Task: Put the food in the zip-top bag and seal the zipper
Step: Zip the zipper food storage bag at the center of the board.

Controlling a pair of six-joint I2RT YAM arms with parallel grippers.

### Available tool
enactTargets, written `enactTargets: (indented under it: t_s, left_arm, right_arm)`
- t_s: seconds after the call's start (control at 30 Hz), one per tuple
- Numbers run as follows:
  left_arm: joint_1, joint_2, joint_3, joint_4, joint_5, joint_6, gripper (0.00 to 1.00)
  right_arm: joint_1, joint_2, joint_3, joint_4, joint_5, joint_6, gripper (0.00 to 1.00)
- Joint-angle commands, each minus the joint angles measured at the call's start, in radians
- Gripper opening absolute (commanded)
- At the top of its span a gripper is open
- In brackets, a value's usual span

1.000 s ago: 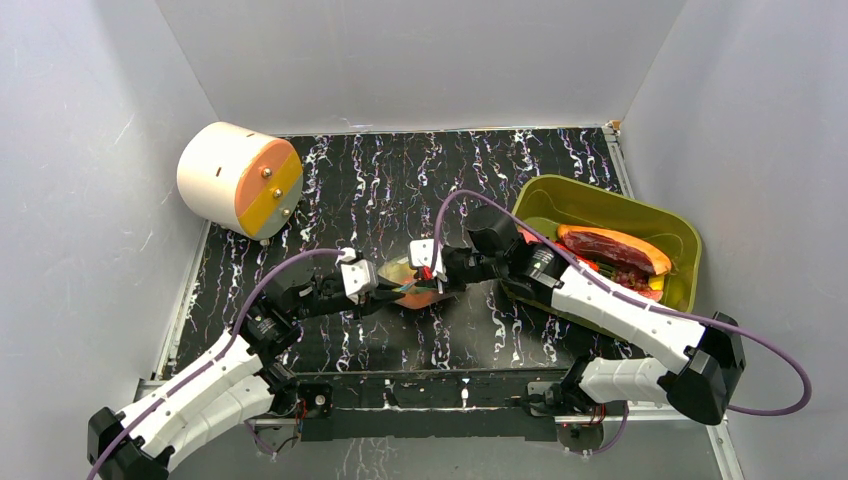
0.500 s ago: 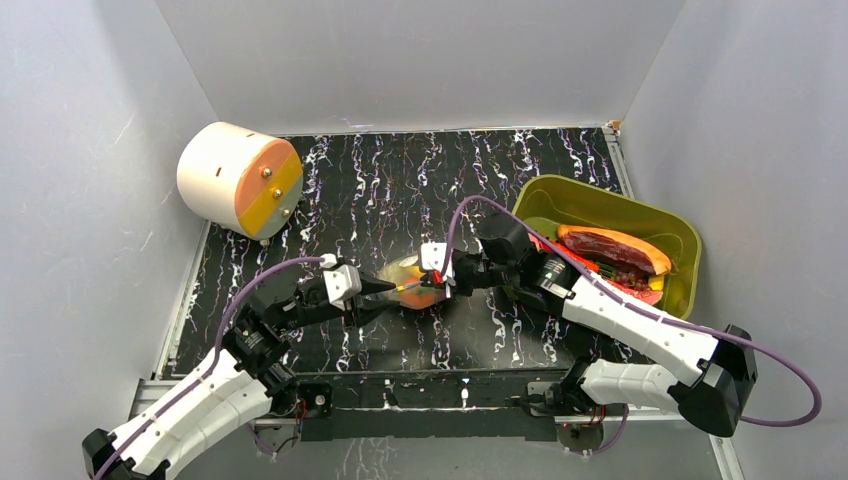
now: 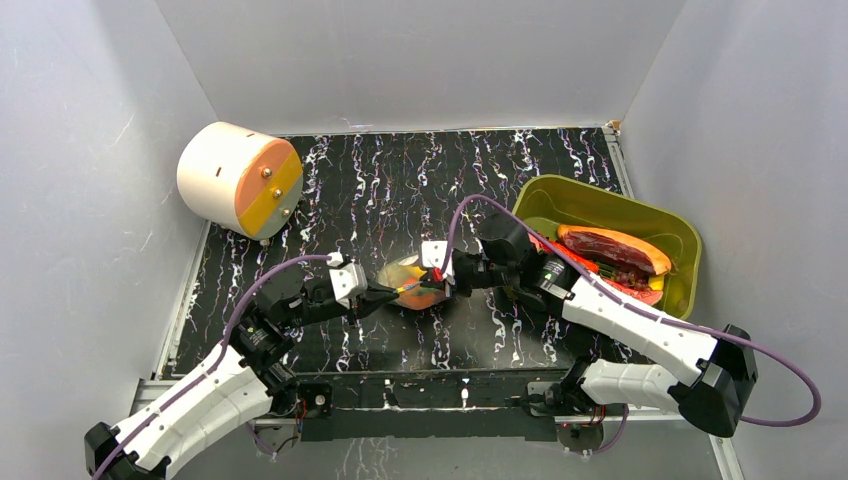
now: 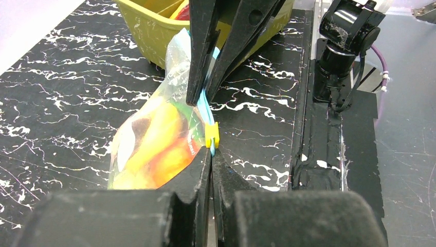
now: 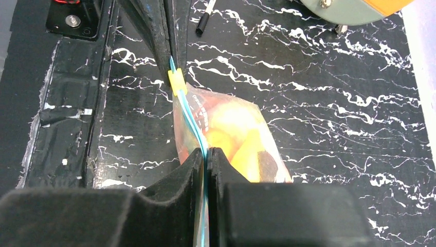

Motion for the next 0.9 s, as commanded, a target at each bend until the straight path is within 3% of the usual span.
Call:
enactTargets:
  t_s: [0.0, 0.07, 0.27, 0.4, 0.6, 0.87]
  left_arm:
    - [-0.004, 0.008, 0.004, 0.037, 0.016, 0.011, 0.0]
    - [-0.004, 0.015, 0.008, 0.042, 0.022, 0.009, 0.0]
    - [-0.004, 0.036, 0.026, 0.037, 0.02, 0.015, 0.0]
    - [-0.004, 0.038, 0.029, 0.04, 0.011, 0.015, 0.0]
    - [-0.004, 0.031, 0.031, 0.028, 0.009, 0.017, 0.0]
    - [-0.004, 0.024, 0.032, 0.024, 0.007, 0.019, 0.0]
  right_arm:
    - [0.006, -0.035, 0.001, 0.111, -0.03, 0.045, 0.15]
    - [0.006, -0.034, -0.001, 0.14, -0.058, 0.07, 0.25]
    - [0.006, -0.01, 0.018, 0.173, -0.113, 0.104, 0.33]
    - [0.017, 0.012, 0.026, 0.173, -0.132, 0.106, 0.45]
    - [0.04, 0.032, 0.012, 0.228, -0.141, 0.128, 0.39]
    - [0.062, 0.077, 0.03, 0.232, -0.127, 0.13, 0.21]
